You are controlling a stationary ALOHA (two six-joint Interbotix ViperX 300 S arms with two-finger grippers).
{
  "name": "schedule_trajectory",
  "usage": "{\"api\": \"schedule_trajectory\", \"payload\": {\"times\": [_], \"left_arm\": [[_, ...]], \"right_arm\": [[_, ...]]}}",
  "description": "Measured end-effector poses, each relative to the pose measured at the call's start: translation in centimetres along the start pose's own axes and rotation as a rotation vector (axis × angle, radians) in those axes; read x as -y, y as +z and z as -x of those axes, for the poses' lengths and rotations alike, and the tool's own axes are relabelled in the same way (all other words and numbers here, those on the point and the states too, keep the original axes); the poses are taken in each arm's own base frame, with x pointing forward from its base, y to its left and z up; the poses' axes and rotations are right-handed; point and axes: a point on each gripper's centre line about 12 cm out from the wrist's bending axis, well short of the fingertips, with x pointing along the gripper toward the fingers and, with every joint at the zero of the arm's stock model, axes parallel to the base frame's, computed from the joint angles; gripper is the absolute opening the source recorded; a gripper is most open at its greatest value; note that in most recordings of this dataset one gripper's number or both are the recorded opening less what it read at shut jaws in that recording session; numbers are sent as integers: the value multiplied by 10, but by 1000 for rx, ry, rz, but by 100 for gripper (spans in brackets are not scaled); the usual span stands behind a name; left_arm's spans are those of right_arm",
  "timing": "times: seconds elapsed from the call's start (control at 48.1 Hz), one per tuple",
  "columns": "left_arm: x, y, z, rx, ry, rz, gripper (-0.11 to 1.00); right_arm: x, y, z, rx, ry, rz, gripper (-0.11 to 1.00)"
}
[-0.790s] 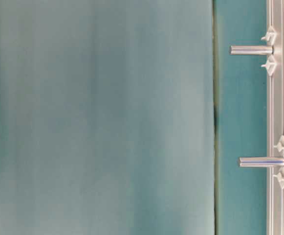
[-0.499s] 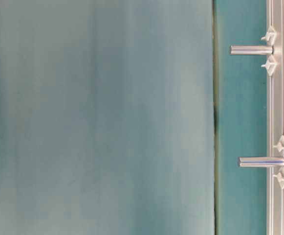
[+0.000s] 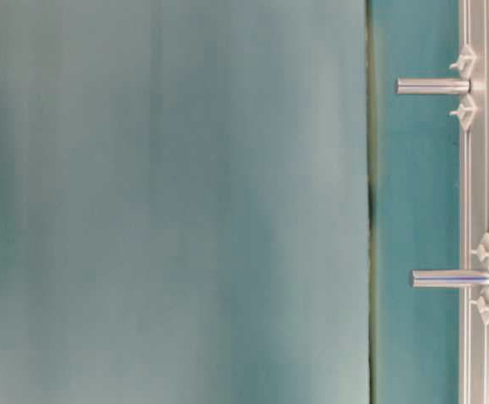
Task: Find the location of the shaft and insert the large gear.
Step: 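Move the left gripper toward the large blue gear, then grasp the blue gear by its hub with the left gripper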
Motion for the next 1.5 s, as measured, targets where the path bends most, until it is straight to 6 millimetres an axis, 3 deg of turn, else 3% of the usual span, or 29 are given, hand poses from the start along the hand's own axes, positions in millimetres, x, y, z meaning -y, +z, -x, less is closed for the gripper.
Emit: {"api": "schedule_trajectory", "payload": {"times": [0.333,0.395,0.499,0.686,0.77,0.915,1.061,1.498], "left_arm": [[7,-8,-46,-162,-4,-18,0],[6,-12,-53,-194,-1,-20,5],[6,-15,-64,-237,2,-27,26],[6,-20,-89,-318,7,-41,81],[6,-25,-100,-364,11,-43,93],[5,-35,-119,-429,15,-50,94],[6,-32,-128,-425,15,-48,94],[5,-38,-138,-446,16,-50,94]], "right_arm": [[5,-4,1,-37,-26,-12,1],[5,-4,1,-36,-26,-12,1],[5,-2,4,-22,-25,-15,1],[5,-3,7,-9,-25,-43,1],[5,-4,8,-7,-26,-51,1],[5,-4,10,2,-24,-56,1],[5,-5,12,5,-24,-56,1],[5,-10,15,8,-25,-58,1]]}}
